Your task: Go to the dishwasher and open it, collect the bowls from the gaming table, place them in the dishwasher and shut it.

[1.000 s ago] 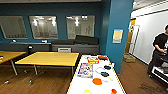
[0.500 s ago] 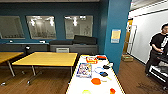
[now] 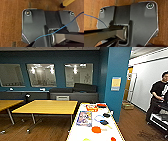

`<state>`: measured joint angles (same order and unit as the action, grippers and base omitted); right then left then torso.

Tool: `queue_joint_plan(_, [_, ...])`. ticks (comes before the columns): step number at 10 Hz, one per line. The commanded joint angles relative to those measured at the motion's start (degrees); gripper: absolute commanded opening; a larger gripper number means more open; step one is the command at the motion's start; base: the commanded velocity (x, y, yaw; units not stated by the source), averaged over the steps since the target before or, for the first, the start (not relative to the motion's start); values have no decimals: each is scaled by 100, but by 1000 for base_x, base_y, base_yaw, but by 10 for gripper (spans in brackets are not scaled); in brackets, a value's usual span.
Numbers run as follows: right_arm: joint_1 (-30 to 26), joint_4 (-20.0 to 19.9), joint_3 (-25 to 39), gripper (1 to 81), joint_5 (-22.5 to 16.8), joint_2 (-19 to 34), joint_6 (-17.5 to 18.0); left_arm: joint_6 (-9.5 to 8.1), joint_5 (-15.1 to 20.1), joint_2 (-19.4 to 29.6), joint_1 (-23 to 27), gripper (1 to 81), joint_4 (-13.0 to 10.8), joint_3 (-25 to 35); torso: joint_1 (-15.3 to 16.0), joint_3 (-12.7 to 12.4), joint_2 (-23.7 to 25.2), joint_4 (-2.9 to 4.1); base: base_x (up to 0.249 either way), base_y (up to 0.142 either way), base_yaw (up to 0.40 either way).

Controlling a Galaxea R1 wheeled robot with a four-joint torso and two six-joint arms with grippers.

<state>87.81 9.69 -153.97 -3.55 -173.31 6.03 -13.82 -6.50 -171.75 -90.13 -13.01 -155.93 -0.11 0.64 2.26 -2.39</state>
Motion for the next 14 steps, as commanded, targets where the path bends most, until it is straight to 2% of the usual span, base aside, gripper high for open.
queue_joint_plan(1, [-435, 32, 8, 811, -243, 4, -6, -24, 210, 18, 377, 811, 35, 1, 11, 0, 0, 0, 126, 0, 0])
queue_joint_plan(5, [-382, -20, 52, 811, -225, 49, 38, -24, 210, 35, 377, 811, 44, 1, 19, 5, -9, 0, 84, 0, 0])
queue_joint_plan(7, [-321, -55, 210, 811, 73, 198, 65, -24, 228, 35, 368, 811, 44, 1, 23, 5, -9, 0, 0, 0, 0])
queue_joint_plan(8, [-320, -64, 483, 811, 117, 374, 82, -24, 254, 27, 377, 811, 26, 1, 19, 5, -9, 0, 0, 0, 0])
queue_joint_plan(10, [-285, -143, 1502, 811, 126, 1033, 117, -6, 202, 71, 298, 811, 18, 1, 17, 5, -9, 0, 0, 0, 0])
queue_joint_plan(12, [-241, -310, 3136, 811, 502, 2116, 144, -24, 184, 149, 298, 811, 18, 88, 17, 5, -9, 0, 0, 0, 0])
queue_joint_plan(13, [-285, -319, 4041, 811, 539, 2723, 204, -24, 175, 211, 298, 811, 18, 175, 17, 5, -9, 0, 0, 0, 0])
queue_joint_plan(14, [-320, -310, 4687, 811, 557, 3190, 310, -24, 175, 255, 298, 811, 26, 246, 14, 5, -9, 0, 0, 0, 0])
